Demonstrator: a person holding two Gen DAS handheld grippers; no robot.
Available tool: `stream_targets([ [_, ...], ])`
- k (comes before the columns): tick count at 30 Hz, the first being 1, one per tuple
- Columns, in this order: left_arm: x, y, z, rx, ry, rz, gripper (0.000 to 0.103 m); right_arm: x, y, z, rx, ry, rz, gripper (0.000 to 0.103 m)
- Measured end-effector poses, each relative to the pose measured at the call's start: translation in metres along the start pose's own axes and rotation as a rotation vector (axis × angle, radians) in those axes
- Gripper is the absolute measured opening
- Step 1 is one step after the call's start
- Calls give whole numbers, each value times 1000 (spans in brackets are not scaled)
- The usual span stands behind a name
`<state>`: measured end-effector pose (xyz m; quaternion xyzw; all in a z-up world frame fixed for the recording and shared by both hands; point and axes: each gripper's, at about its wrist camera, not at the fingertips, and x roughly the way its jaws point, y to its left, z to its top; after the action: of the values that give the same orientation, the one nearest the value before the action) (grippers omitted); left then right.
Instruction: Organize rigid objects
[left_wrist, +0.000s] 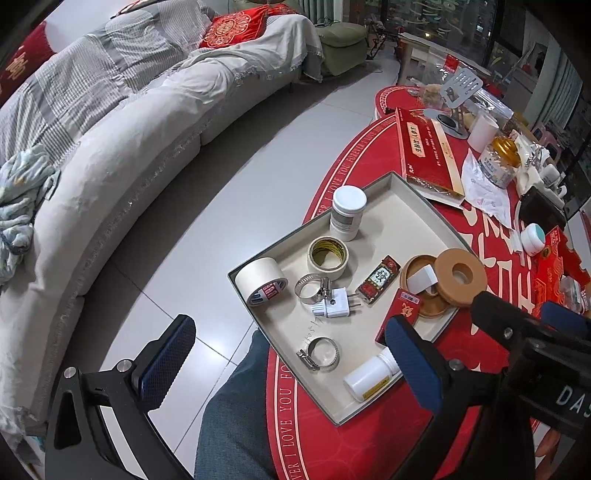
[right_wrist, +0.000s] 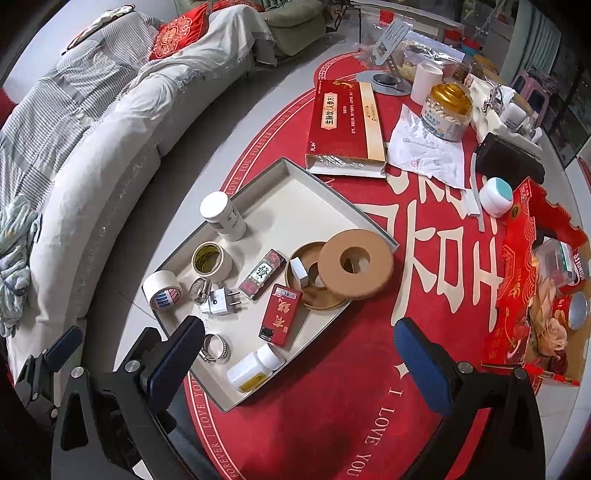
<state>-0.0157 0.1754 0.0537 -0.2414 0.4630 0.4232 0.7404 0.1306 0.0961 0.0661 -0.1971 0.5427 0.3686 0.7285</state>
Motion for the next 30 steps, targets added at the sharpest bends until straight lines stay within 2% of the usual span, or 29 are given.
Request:
stream_targets([
  [30,7,8,-4,-20,26,-10,103,2,3,-4,5,9,-1,103],
])
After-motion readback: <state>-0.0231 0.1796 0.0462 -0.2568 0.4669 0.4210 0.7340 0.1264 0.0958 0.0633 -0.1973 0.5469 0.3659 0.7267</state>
